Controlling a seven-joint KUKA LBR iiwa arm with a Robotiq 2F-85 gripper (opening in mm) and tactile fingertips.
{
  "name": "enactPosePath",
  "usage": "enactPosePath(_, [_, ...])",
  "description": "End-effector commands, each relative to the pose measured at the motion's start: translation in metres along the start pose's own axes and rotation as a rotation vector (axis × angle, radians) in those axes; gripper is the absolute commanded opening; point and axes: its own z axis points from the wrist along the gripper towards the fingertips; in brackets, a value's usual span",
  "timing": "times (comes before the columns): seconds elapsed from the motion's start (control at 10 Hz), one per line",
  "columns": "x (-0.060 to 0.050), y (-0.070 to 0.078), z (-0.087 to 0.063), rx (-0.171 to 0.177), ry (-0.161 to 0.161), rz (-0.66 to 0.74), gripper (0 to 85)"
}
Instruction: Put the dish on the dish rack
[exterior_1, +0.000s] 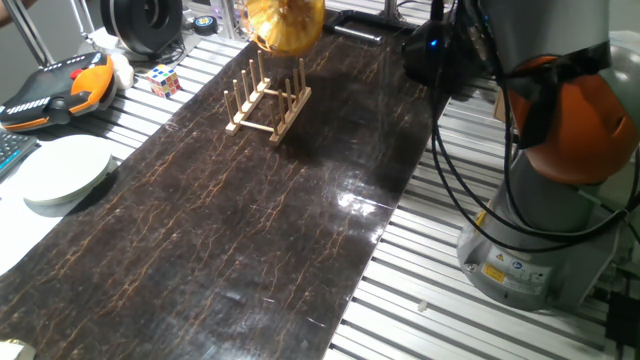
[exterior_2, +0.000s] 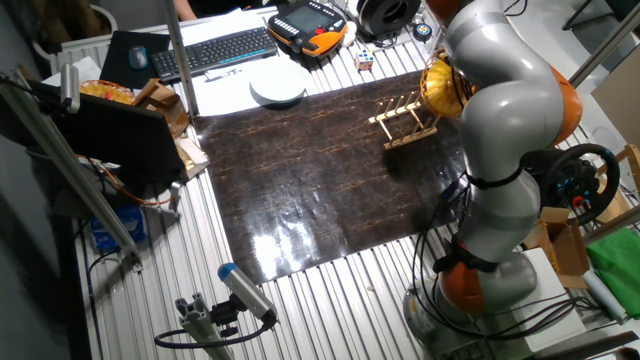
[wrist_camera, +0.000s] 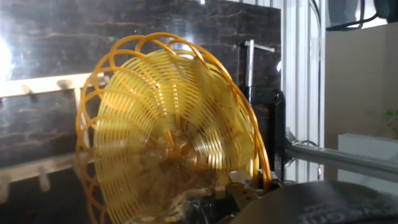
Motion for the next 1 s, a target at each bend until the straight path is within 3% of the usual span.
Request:
enactPosePath(0.0, [-0.002,-0.001,0.002,0.001,0.003,0.001,2.0])
enactPosePath(0.3, [-0.008,0.000,0.008,0.041,0.004,0.012,2.0])
enactPosePath(0.9, [-0.020,0.008,0.019,0.060,-0.001,0.021,2.0])
